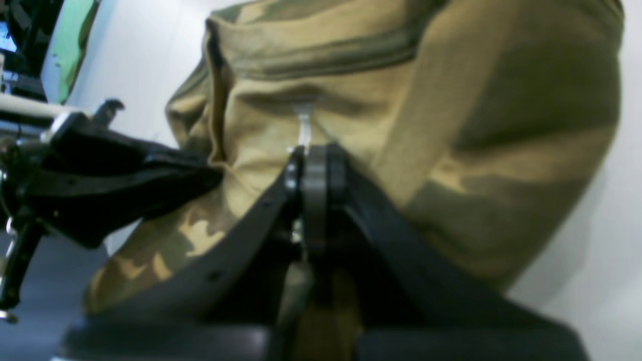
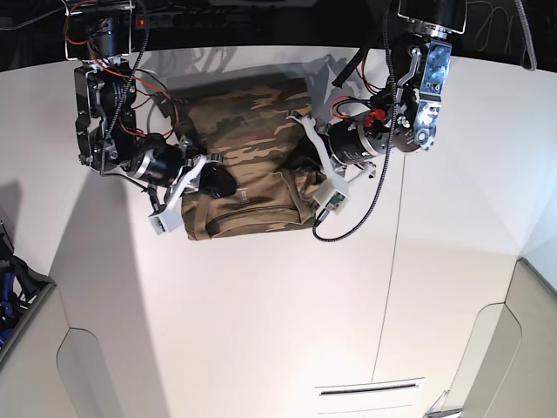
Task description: Fold the T-shirt properly
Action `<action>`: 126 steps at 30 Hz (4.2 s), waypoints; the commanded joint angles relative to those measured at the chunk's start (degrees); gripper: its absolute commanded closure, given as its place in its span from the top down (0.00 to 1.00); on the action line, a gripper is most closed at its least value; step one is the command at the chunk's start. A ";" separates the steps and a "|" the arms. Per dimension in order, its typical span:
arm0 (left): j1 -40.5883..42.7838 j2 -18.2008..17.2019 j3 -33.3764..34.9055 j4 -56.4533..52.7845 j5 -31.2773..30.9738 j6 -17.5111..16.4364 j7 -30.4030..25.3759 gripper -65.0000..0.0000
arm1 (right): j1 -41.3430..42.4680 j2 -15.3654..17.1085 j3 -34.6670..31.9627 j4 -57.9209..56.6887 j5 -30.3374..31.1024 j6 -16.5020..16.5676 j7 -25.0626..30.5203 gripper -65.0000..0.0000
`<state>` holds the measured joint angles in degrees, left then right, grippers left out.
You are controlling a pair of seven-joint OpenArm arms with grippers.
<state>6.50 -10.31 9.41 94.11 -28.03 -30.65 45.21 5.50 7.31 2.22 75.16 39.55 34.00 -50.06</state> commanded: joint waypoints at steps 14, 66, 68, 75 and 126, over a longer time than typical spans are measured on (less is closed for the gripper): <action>13.64 -0.31 -0.11 23.39 -5.16 -2.82 3.89 0.00 | -9.81 0.46 6.99 24.46 6.97 0.28 -10.43 0.00; -1.64 -0.35 -0.13 2.08 6.82 1.11 -2.62 0.00 | -6.95 -2.78 4.46 4.94 2.97 0.79 -3.21 0.00; -0.37 -0.35 -0.13 5.35 6.84 1.11 -2.69 0.00 | -7.15 -1.22 4.46 6.29 4.98 0.79 -4.55 0.00; 7.21 -1.03 -2.43 17.40 6.88 1.14 -1.20 0.00 | -13.16 2.62 5.64 19.82 7.61 0.79 -7.87 0.00; 24.52 -2.64 7.89 -43.87 17.05 14.62 -2.58 0.00 | -36.00 12.24 -21.57 -12.92 -20.28 -14.53 -6.93 0.00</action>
<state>29.76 -13.23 17.12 50.19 -10.55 -15.46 42.04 -29.98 19.11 -19.38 61.89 18.94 19.46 -56.27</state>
